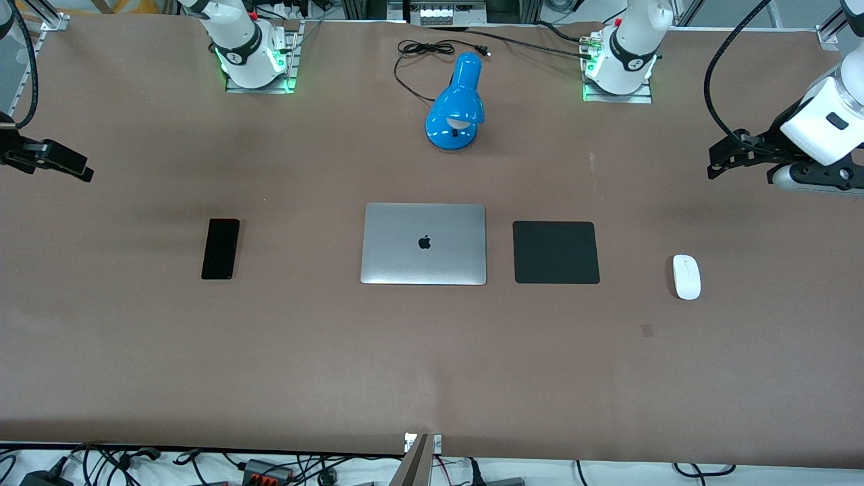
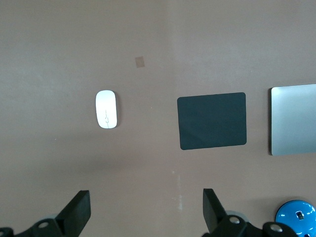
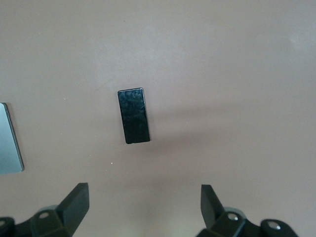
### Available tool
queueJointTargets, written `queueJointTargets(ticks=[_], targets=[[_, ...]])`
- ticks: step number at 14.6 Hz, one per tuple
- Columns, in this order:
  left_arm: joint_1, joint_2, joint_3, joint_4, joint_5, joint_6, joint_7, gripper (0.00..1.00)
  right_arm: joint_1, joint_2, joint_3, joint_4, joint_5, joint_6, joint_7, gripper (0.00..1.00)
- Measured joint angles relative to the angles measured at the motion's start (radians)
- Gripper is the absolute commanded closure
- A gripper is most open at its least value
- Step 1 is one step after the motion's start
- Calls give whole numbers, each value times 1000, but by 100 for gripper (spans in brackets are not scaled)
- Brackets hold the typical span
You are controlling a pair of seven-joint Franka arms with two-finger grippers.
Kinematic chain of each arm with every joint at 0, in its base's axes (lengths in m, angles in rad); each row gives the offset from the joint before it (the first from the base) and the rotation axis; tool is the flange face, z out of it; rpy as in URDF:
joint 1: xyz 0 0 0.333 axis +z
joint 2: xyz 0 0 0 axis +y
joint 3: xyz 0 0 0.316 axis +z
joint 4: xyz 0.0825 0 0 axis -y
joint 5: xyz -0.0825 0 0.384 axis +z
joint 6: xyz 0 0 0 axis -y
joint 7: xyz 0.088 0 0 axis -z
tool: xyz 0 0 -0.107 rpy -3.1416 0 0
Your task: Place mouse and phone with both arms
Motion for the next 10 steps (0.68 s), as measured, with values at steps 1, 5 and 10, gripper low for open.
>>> queueJointTargets(ticks=[1, 5, 10], targets=[[0, 0, 0, 0, 0, 0, 0, 0, 0, 0, 0, 0, 0, 0, 0, 0], [0, 0, 0, 2, 0, 0, 0, 0, 0, 0, 0, 0, 6, -7, 0, 0], [0, 2, 0, 2, 0, -46, 0, 0, -1, 9, 0, 1, 42, -10, -1, 0]])
